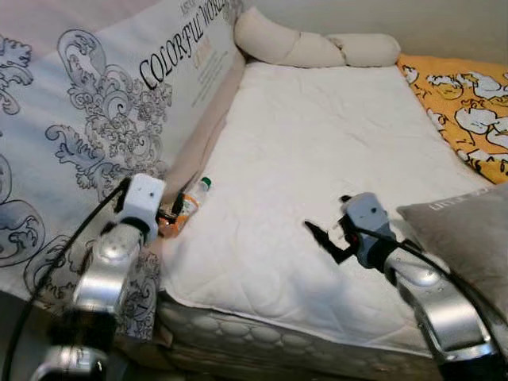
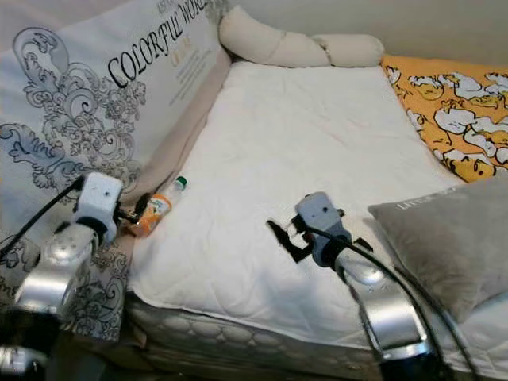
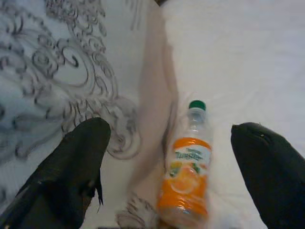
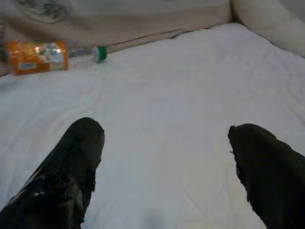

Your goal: Clean up the room

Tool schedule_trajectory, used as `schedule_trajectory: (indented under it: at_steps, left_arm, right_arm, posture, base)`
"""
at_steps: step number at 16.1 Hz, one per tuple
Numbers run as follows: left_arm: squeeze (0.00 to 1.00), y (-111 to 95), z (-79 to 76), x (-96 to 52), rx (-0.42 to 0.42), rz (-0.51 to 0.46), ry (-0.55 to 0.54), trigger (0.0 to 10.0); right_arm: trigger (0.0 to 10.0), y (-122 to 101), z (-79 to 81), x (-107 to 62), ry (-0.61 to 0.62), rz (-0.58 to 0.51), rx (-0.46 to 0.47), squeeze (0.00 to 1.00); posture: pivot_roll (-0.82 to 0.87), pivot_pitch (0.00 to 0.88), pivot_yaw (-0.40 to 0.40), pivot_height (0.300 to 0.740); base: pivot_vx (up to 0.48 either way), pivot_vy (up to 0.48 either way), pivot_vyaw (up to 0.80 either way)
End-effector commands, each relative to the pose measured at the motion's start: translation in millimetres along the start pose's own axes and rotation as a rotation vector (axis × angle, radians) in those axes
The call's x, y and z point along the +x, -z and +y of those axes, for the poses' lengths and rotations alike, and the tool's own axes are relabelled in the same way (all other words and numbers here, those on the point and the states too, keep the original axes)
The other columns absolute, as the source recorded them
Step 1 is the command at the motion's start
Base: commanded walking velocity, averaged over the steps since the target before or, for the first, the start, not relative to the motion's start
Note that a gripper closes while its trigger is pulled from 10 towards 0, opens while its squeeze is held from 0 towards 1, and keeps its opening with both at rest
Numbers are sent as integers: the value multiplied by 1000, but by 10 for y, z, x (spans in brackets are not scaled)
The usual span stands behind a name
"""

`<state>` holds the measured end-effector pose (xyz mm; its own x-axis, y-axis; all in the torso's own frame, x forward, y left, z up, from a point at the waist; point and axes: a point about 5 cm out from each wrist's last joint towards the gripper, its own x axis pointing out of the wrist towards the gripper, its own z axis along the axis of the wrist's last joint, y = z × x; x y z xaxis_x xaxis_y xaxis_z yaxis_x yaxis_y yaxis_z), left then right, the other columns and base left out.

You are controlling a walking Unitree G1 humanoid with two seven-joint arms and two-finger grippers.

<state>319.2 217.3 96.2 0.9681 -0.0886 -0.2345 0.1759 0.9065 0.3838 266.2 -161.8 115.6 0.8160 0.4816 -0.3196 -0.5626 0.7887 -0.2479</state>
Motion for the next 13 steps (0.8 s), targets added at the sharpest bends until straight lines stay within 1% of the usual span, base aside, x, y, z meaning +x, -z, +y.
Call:
schedule_trajectory:
  at_steps: [1, 2, 3, 4, 5, 6, 7, 8, 9, 10, 11, 12, 13]
  left_arm:
    - [0, -2, -2, 102, 29, 17, 45, 10000]
    - [0, -8, 2, 150, 57, 26, 67, 10000]
    - [0, -22, -21, 211, 59, 40, 143, 10000]
    - [161, -26, -36, 223, 31, 46, 181, 10000]
    - [1000, -41, -37, 249, 9, 44, 216, 10000]
    - [1000, -48, -12, 284, 15, 44, 214, 10000]
    - [1000, -46, -3, 297, 17, 46, 210, 10000]
    - [1000, -2, 7, 331, -3, 75, 195, 10000]
    - [1000, 13, 4, 337, -13, 84, 197, 10000]
    - [910, 30, 0, 344, -4, 104, 200, 10000]
    - [0, 59, 28, 353, 36, 133, 178, 10000]
    - [0, 68, 71, 357, 71, 148, 145, 10000]
    - [0, 70, 92, 358, 84, 154, 130, 10000]
  right_arm:
    - [10000, -124, -4, -24, -82, -20, -24, 0]
    - [10000, -136, -13, -50, -104, -14, -27, 0]
    - [10000, -162, -24, -83, -126, -8, -6, 525]
    - [10000, -171, -25, -95, -131, -8, -3, 1000]
    - [10000, -178, -2, -127, -166, -2, 7, 1000]
    - [10000, -173, 30, -178, -210, 13, 3, 1000]
    - [10000, -168, 36, -195, -220, 20, -1, 1000]
    - [10000, -154, 37, -300, -230, 45, 9, 1000]
    - [10000, -165, 44, -362, -236, 54, 7, 1000]
    - [10000, -189, 36, -419, -225, 59, 0, 1000]
    - [10000, -224, 42, -505, -221, 71, -14, 1000]
    - [10000, -247, 77, -569, -234, 76, -18, 0]
    - [10000, -252, 93, -588, -239, 79, -19, 0]
  posture:
    - [-58, 0, 10, 740]
    - [-57, 0, 0, 740]
    - [-56, 0, -15, 740]
    - [-58, 0, -18, 740]
    - [-70, 0, -15, 740]
    - [-89, 0, -5, 740]
    - [-89, 0, -5, 740]
    - [-142, 0, 29, 740]
    - [-170, 0, 40, 740]
    - [-196, 0, 47, 740]
    - [-229, 0, 42, 740]
    - [-238, 0, 38, 740]
    - [-247, 15, 36, 740]
  base:
    - [0, 0, 0]
    - [0, 0, 0]
    - [0, 0, 0]
    - [0, 0, 0]
    - [0, 0, 0]
    - [0, 0, 0]
    - [0, 0, 0]
    - [0, 0, 0]
    - [0, 0, 0]
    - [0, 0, 0]
    - [0, 0, 0]
    - [0, 0, 0]
    - [0, 0, 0]
